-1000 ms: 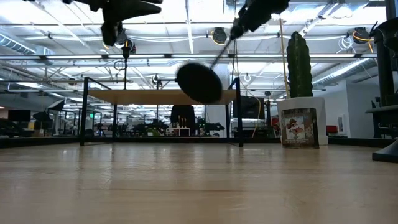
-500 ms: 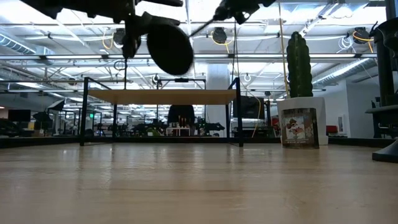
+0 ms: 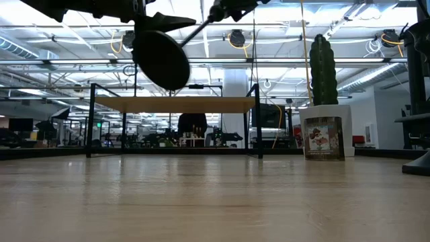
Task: Pick & Place candle stick holders
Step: Put the top black candle holder on the shelf
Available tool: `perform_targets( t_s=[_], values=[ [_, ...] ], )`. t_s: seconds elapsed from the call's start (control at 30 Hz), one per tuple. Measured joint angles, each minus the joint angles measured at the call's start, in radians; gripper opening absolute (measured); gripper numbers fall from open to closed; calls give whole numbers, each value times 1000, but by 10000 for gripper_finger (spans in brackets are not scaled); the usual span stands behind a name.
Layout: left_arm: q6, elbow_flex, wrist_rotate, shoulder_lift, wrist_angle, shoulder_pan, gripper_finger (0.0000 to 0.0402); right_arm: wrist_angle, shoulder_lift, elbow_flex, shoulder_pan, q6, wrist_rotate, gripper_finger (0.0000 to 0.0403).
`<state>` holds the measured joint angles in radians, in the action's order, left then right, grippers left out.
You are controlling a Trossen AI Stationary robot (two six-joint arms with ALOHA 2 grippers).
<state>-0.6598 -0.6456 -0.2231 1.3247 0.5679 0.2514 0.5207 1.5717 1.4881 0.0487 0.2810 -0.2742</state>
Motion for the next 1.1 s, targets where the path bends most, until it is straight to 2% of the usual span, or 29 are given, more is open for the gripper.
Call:
perform_targets(
  t_s=[0.13,0.4,0.63,0.87,1.1],
  values=[
    [0,0,-1,0,-9,2,173,-12,-2,9,3,-5,-44,1],
    [-28,0,16,0,-14,-3,173,-57,0,9,23,-30,-44,1],
    [-47,-2,40,0,24,-3,173,-87,53,7,33,-44,-47,1],
    [-34,-33,60,-1,-67,2,173,-99,65,7,35,-57,-49,1],
    [-42,-34,62,-1,-72,-5,173,-112,65,7,38,-60,-53,0]
  ],
)
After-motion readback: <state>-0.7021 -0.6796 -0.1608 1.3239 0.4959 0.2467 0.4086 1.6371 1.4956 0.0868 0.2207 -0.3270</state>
